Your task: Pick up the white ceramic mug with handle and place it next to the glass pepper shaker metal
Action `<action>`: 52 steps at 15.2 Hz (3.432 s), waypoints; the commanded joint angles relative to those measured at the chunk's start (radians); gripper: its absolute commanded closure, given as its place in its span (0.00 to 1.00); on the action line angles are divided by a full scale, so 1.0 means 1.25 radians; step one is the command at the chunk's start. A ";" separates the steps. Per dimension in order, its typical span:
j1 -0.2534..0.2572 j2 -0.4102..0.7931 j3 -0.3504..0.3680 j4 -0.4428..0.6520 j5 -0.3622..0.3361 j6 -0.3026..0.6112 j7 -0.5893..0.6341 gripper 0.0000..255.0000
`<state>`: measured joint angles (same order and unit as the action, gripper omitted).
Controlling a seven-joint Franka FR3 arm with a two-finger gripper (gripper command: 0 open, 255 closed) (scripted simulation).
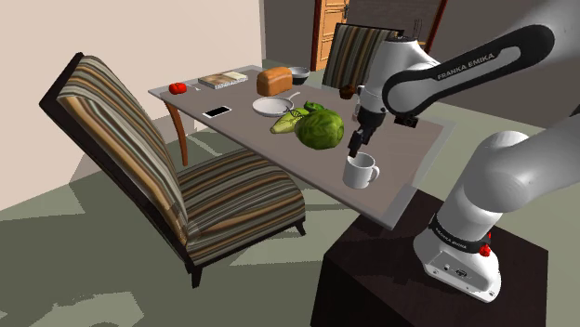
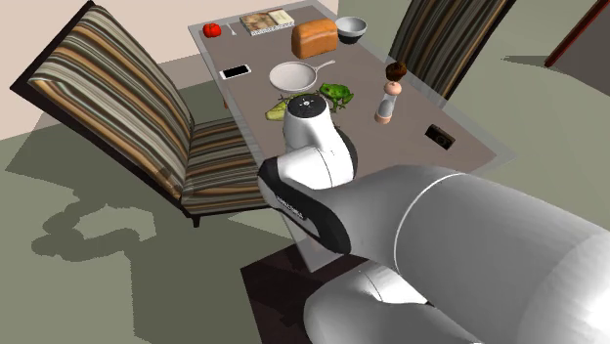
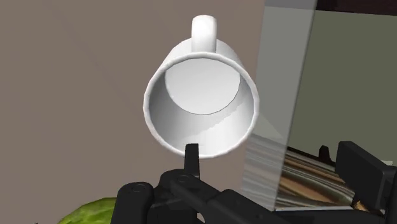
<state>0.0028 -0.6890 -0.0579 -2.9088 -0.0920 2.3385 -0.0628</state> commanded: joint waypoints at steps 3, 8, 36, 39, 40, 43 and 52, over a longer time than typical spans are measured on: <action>0.003 0.108 -0.008 -0.050 0.005 0.146 0.008 0.00; 0.002 0.179 -0.010 -0.062 0.003 0.228 0.009 0.00; 0.003 0.136 -0.010 -0.045 0.006 0.169 0.007 1.00; 0.004 0.098 -0.009 -0.032 0.008 0.118 0.005 1.00; 0.005 0.087 -0.008 -0.027 0.009 0.101 0.005 1.00; 0.006 0.054 -0.007 -0.011 0.011 0.053 0.004 1.00; 0.008 -0.020 -0.003 0.049 0.017 -0.082 0.001 1.00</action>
<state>0.0136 -0.7016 -0.0619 -2.8574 -0.0709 2.2594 -0.0603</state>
